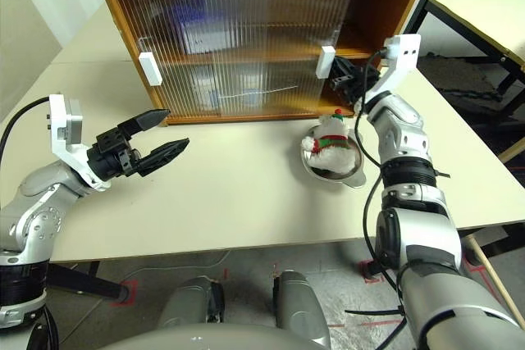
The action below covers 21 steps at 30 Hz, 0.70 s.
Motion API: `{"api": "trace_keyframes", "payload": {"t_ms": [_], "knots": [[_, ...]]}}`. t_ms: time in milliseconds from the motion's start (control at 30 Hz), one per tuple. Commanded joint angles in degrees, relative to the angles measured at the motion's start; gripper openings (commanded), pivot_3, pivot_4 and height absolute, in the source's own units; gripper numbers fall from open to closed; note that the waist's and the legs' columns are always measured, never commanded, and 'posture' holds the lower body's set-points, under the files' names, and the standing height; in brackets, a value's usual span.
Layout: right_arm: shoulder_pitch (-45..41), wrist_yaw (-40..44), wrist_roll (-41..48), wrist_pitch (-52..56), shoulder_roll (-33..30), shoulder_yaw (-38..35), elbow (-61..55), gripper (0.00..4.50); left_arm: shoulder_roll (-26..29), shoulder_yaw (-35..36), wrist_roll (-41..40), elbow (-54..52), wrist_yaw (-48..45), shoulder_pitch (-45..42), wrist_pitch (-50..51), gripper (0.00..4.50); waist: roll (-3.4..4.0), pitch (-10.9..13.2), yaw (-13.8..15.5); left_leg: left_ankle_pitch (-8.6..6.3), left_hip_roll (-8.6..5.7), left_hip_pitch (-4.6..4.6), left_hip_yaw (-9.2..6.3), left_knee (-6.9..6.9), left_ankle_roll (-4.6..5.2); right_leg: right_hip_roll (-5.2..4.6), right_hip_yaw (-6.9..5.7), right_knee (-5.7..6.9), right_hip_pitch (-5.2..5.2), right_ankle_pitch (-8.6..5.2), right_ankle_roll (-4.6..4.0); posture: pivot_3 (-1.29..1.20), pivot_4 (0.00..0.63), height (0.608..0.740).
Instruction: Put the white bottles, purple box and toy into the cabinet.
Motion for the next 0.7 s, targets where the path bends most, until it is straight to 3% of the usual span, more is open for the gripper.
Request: {"api": "trace_keyframes", "payload": {"t_ms": [33,400,567,700], "knots": [[-2.07,2.12,-0.88,0.31,1.76,2.9,-0.74,0.08,-0.19,-1.07,0.82,0.58,-0.4,-0.93,-0.95,4.5,0.0,0.0,0.0,0.0,0.01,0.0,0.0,0.0,0.0,0.0,-0.01,0.02,-0.02,0.0,0.0,0.09,0.0,0.74],[-1.73,4.1,0.33,5.07,6.21,7.03,-9.12,0.08,0.08,-1.46,1.34,1.14,-0.42,-0.53,-2.01,4.5,0.06,0.03,0.17,-0.02,0.08,-0.03,0.01,-0.03,-0.04,0.0,-0.06,0.16,-0.13,0.02,0.02,0.1,0.0,0.74],[1.52,4.22,0.44,7.87,1.95,5.54,-12.53,0.08,-0.01,-1.54,1.59,1.43,-0.32,-0.21,-2.49,4.5,0.06,0.04,0.41,-0.04,0.07,-0.06,0.02,-0.07,-0.06,-0.03,-0.08,0.14,-0.16,0.02,0.02,0.1,0.0,0.74],[5.74,6.48,1.96,14.11,-5.88,3.64,-16.91,1.06,0.18,-1.19,1.54,1.54,-0.22,0.48,-2.83,4.5,0.09,0.05,1.86,-0.04,0.03,-0.11,0.02,-0.11,-0.07,-0.08,-0.1,0.08,-0.2,-0.04,-0.03,0.1,0.0,0.74]]}}
